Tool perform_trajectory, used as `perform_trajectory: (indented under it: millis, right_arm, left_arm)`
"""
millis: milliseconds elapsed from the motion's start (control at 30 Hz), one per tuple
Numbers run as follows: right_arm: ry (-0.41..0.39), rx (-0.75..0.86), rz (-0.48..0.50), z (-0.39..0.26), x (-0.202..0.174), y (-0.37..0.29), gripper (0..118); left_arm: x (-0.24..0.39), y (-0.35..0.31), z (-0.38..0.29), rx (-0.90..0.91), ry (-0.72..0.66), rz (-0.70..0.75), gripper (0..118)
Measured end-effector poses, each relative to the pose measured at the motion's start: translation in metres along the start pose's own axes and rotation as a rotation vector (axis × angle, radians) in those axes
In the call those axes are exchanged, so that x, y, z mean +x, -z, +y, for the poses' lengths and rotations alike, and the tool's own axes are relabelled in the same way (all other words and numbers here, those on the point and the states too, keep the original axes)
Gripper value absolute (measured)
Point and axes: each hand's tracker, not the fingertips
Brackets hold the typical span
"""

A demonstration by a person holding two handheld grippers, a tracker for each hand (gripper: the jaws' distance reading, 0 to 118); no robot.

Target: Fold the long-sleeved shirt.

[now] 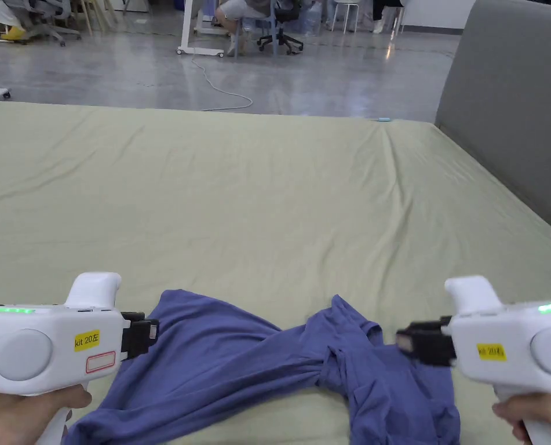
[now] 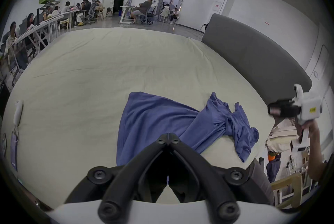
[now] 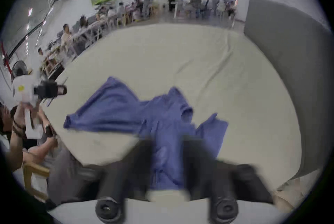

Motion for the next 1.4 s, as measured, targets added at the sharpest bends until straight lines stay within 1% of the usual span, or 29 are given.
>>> perform_trajectory:
  millis: [33,67,100,167,200,233,267,300,333,367,467,500,633,767,800,833,867,933,967,1000,1033,1100,1167,1200,1233,1267,1300,1333,1400]
  right_arm:
    - [0.016,0.002,-0.041,0.005,0.004,0.005,0]
    - [0.041,0.002,-0.056,0.007,0.007,0.010,0]
    - [0.031,0.000,-0.027,0.011,0.010,0.018,0]
    - [0.051,-0.018,-0.025,0.015,0.013,0.032,0]
    - [0.060,-0.019,-0.026,0.017,0.014,0.034,0]
    - [0.065,-0.026,-0.028,0.018,0.012,0.040,0]
    - [0.065,-0.029,-0.026,0.018,0.011,0.044,0]
    - [0.063,-0.032,-0.020,0.018,0.008,0.048,0]
    - [0.056,-0.037,-0.016,0.017,0.001,0.046,0]
    - [0.049,-0.043,-0.011,0.016,-0.003,0.050,0]
    - [0.027,-0.057,0.011,0.014,-0.017,0.056,0]
    - [0.019,-0.061,0.019,0.013,-0.021,0.059,0]
    - [-0.003,-0.082,0.043,0.010,-0.033,0.067,0]
    - [-0.003,-0.096,0.068,0.010,-0.035,0.073,0]
    - [-0.010,-0.099,0.071,0.010,-0.037,0.074,0]
    - [-0.016,-0.100,0.072,0.010,-0.037,0.075,0]
    - [-0.020,-0.102,0.072,0.011,-0.037,0.073,0]
    - [-0.026,-0.109,0.071,0.014,-0.036,0.077,0]
    - [-0.030,-0.110,0.069,0.018,-0.035,0.080,0]
    - [-0.029,-0.110,0.065,0.023,-0.032,0.085,0]
    - [-0.028,-0.108,0.063,0.027,-0.031,0.087,0]
    - [-0.027,-0.099,0.062,0.044,-0.028,0.097,0]
    - [-0.027,-0.091,0.052,0.062,-0.027,0.105,0]
    - [-0.030,-0.098,0.043,0.072,-0.025,0.114,12]
    - [-0.031,-0.106,0.023,0.081,-0.024,0.124,43]
    - [-0.030,-0.134,0.002,0.090,-0.019,0.140,83]
    - [-0.033,-0.178,-0.010,0.096,-0.017,0.155,91]
    - [-0.046,-0.205,-0.014,0.101,-0.016,0.169,89]
    - [-0.036,-0.281,-0.012,0.106,-0.014,0.200,88]
  left_arm:
    - [0.000,-0.001,-0.001,0.000,-0.004,0.002,0]
    - [-0.001,-0.002,-0.003,-0.002,-0.008,0.005,0]
    - [-0.001,-0.004,-0.006,-0.005,-0.013,0.013,0]
    - [-0.006,-0.009,-0.010,-0.009,-0.026,0.038,0]
    - [-0.009,-0.012,-0.012,-0.014,-0.037,0.053,3]
    - [-0.013,-0.015,-0.014,-0.028,-0.046,0.079,15]
    - [-0.017,-0.017,-0.017,-0.047,-0.057,0.102,42]
    - [-0.021,-0.019,-0.022,-0.067,-0.074,0.144,73]
    - [-0.025,-0.019,-0.028,-0.080,-0.083,0.182,100]
    - [-0.029,-0.018,-0.035,-0.104,-0.083,0.206,115]
    - [-0.042,-0.014,-0.056,-0.187,-0.078,0.295,115]
    - [-0.052,-0.007,-0.063,-0.218,-0.089,0.336,115]
    - [-0.064,0.014,-0.085,-0.313,-0.085,0.363,115]
    - [-0.066,0.037,-0.097,-0.383,-0.044,0.425,105]
    - [-0.068,0.040,-0.098,-0.387,-0.056,0.417,92]
    - [-0.072,0.040,-0.099,-0.391,-0.082,0.403,77]
    - [-0.074,0.039,-0.100,-0.376,-0.154,0.324,66]
    - [-0.073,0.034,-0.097,-0.370,-0.127,0.345,52]
    - [-0.070,0.029,-0.093,-0.336,-0.089,0.296,15]
    - [-0.065,0.021,-0.088,-0.279,-0.130,0.275,1]
    - [-0.062,0.017,-0.084,-0.274,-0.132,0.298,1]
    - [-0.053,0.007,-0.074,-0.214,-0.054,0.304,1]
    - [-0.048,-0.001,-0.065,-0.201,-0.055,0.290,1]
    - [-0.046,-0.004,-0.061,-0.192,-0.053,0.278,1]
    - [-0.044,-0.006,-0.058,-0.175,-0.056,0.274,1]
    - [-0.043,-0.008,-0.055,-0.171,-0.050,0.271,1]
    - [-0.040,-0.009,-0.053,-0.175,-0.038,0.266,1]
    - [-0.038,-0.009,-0.052,-0.171,-0.032,0.269,1]
    - [-0.037,-0.009,-0.049,-0.163,-0.029,0.266,1]
